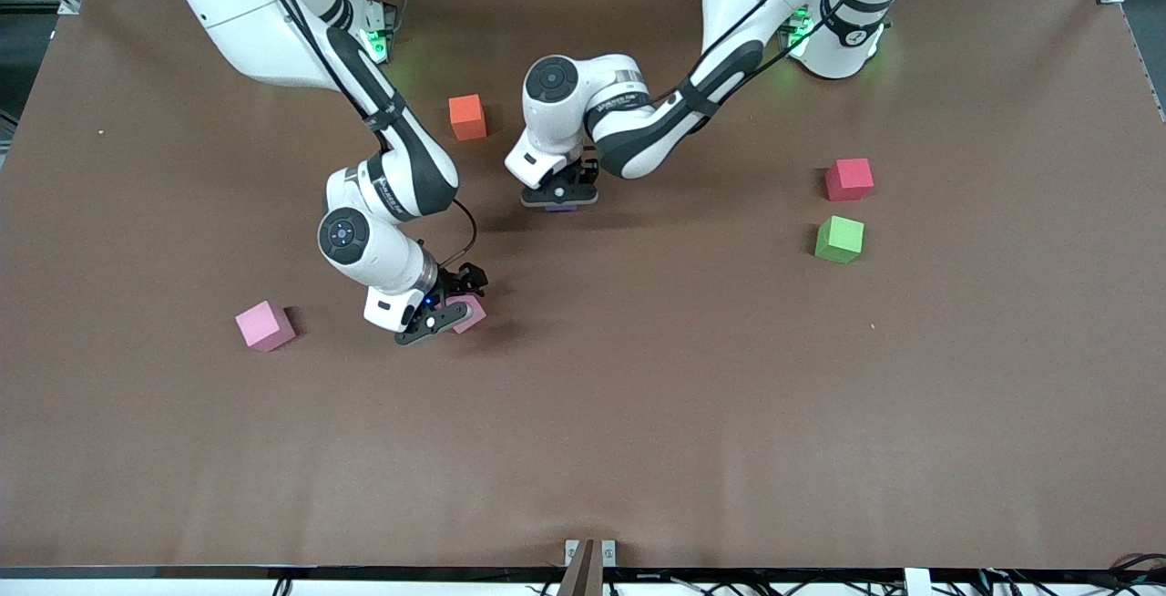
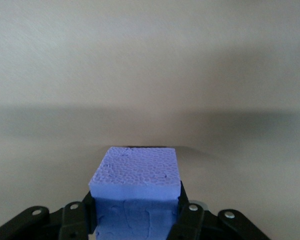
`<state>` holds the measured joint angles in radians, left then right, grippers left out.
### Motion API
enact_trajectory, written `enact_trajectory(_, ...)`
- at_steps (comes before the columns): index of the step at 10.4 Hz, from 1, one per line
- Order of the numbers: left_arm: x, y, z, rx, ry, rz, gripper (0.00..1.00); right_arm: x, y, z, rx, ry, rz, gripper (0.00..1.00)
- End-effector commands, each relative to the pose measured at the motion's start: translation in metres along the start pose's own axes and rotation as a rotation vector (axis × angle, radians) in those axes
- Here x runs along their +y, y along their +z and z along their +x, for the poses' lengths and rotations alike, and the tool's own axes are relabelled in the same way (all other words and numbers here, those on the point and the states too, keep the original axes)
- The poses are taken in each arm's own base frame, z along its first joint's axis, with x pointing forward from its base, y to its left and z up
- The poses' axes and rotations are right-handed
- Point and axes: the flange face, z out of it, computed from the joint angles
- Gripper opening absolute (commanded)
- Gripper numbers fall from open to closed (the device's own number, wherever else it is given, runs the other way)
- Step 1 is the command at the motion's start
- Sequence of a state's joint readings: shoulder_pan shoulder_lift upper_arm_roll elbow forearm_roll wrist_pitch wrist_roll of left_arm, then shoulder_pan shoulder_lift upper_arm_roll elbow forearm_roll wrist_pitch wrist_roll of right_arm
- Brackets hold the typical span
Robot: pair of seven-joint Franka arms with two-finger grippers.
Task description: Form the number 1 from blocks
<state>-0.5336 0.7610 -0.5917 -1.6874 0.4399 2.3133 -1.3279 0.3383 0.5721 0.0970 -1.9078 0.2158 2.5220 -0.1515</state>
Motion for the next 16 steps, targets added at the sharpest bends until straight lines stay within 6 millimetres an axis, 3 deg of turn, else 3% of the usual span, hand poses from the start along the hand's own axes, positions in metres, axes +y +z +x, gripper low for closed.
enact_trajectory(1,0.013,0.007,-0.011,0.004,0.001,0.008,0.0,0.006,0.001,0.0,0.01,-0.008,-0.005,0.79)
enact_trajectory(3,0.016,0.015,-0.023,0.007,0.015,0.026,0.0,0.01,-0.002,0.0,0.012,0.005,-0.005,0.49)
enact_trajectory(5,0.018,0.021,-0.032,0.009,0.031,0.04,0.0,0.014,-0.005,0.001,0.018,0.02,-0.007,0.39)
enact_trajectory(8,0.019,0.025,-0.04,0.004,0.041,0.047,0.0,0.025,-0.036,0.0,0.049,0.062,-0.011,0.41)
enact_trajectory(9,0.019,0.024,-0.04,0.005,0.039,0.05,0.2,0.017,-0.055,-0.003,0.068,0.102,-0.011,0.43)
enact_trajectory(10,0.019,0.025,-0.041,0.006,0.033,0.052,0.99,0.009,-0.073,-0.011,0.084,0.174,-0.011,0.44)
enact_trajectory(13,0.018,0.02,-0.043,0.014,0.038,0.083,1.0,0.005,-0.088,-0.039,0.079,0.324,-0.015,0.44)
enact_trajectory(16,0.017,0.003,-0.036,0.035,0.002,0.102,1.0,0.005,-0.089,-0.047,0.077,0.352,-0.017,0.44)
